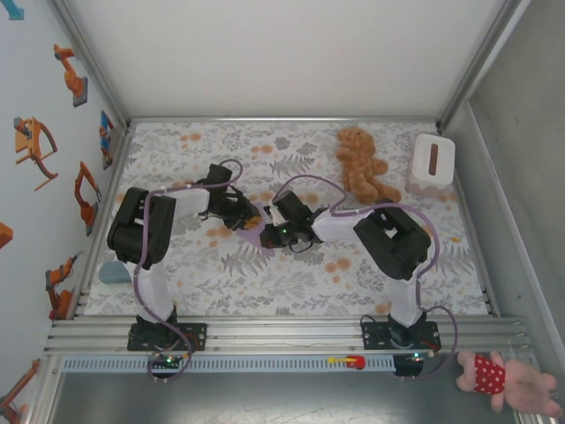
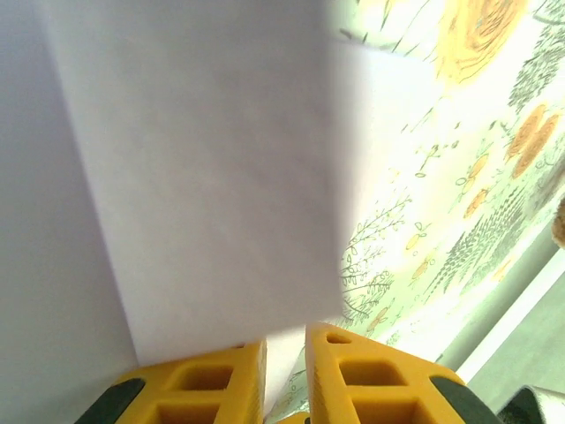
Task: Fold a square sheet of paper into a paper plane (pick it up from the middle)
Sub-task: Fourth fold the wing at the center of the table.
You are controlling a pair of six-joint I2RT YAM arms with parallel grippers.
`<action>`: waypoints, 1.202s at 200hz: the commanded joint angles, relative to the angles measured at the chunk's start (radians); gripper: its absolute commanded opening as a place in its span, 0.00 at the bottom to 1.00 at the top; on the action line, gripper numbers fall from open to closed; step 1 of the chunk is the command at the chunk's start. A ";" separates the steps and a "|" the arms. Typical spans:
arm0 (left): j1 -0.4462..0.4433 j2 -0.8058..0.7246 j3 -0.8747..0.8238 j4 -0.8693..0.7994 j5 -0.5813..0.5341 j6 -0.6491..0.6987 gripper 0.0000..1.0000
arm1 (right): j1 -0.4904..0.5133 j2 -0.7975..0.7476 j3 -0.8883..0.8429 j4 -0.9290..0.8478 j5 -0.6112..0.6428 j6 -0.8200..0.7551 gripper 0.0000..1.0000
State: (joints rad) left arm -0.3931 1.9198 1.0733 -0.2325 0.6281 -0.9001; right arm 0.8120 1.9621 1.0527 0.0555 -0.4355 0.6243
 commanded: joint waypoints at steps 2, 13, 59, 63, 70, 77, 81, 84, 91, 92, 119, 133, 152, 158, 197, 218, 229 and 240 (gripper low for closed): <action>0.035 -0.038 0.018 0.025 -0.014 0.063 0.19 | 0.001 0.052 -0.069 -0.149 0.032 0.020 0.04; 0.043 -0.037 0.020 0.046 -0.001 0.073 0.19 | 0.001 0.054 -0.071 -0.149 0.031 0.021 0.04; 0.057 -0.016 0.042 0.047 0.004 0.121 0.19 | 0.000 0.065 -0.063 -0.148 0.027 0.031 0.04; 0.059 -0.012 0.042 0.046 0.002 0.125 0.19 | 0.001 0.065 -0.063 -0.148 0.027 0.032 0.04; 0.063 -0.005 0.040 0.046 0.002 0.128 0.19 | 0.001 0.067 -0.063 -0.148 0.027 0.033 0.04; 0.068 0.000 0.038 0.049 0.002 0.129 0.19 | 0.001 0.067 -0.063 -0.148 0.026 0.034 0.04; 0.071 0.003 0.035 0.050 0.002 0.129 0.19 | 0.001 0.067 -0.065 -0.149 0.027 0.034 0.04; 0.072 0.004 0.032 0.052 0.002 0.130 0.19 | 0.001 0.067 -0.066 -0.149 0.028 0.034 0.04; 0.076 0.007 0.026 0.058 0.002 0.129 0.19 | 0.001 0.067 -0.066 -0.150 0.028 0.035 0.04; 0.077 0.007 0.026 0.058 0.002 0.130 0.19 | 0.001 0.066 -0.066 -0.150 0.028 0.035 0.04; 0.092 0.003 0.012 0.056 -0.020 0.134 0.19 | 0.001 0.067 -0.069 -0.154 0.031 0.038 0.04; 0.103 -0.004 0.006 0.045 -0.038 0.139 0.19 | 0.001 0.069 -0.068 -0.156 0.032 0.040 0.04; 0.111 -0.031 -0.006 0.041 -0.048 0.148 0.19 | 0.001 0.071 -0.068 -0.158 0.030 0.043 0.04; 0.110 -0.047 -0.008 0.042 -0.048 0.149 0.19 | 0.001 0.069 -0.066 -0.158 0.031 0.046 0.04; 0.068 -0.216 -0.058 0.044 -0.070 0.153 0.18 | 0.001 0.073 -0.065 -0.164 0.015 0.058 0.04; 0.028 -0.307 -0.106 0.059 -0.105 0.152 0.17 | 0.001 0.077 -0.065 -0.171 0.011 0.064 0.04; 0.008 -0.334 -0.127 0.066 -0.111 0.145 0.16 | 0.001 0.078 -0.066 -0.173 0.010 0.066 0.03; -0.010 -0.344 -0.146 0.079 -0.111 0.132 0.15 | 0.001 0.075 -0.068 -0.174 0.010 0.069 0.03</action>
State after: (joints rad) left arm -0.3691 1.6119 0.9745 -0.1661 0.5392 -0.7734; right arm 0.8055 1.9633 1.0424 0.0761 -0.4538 0.6754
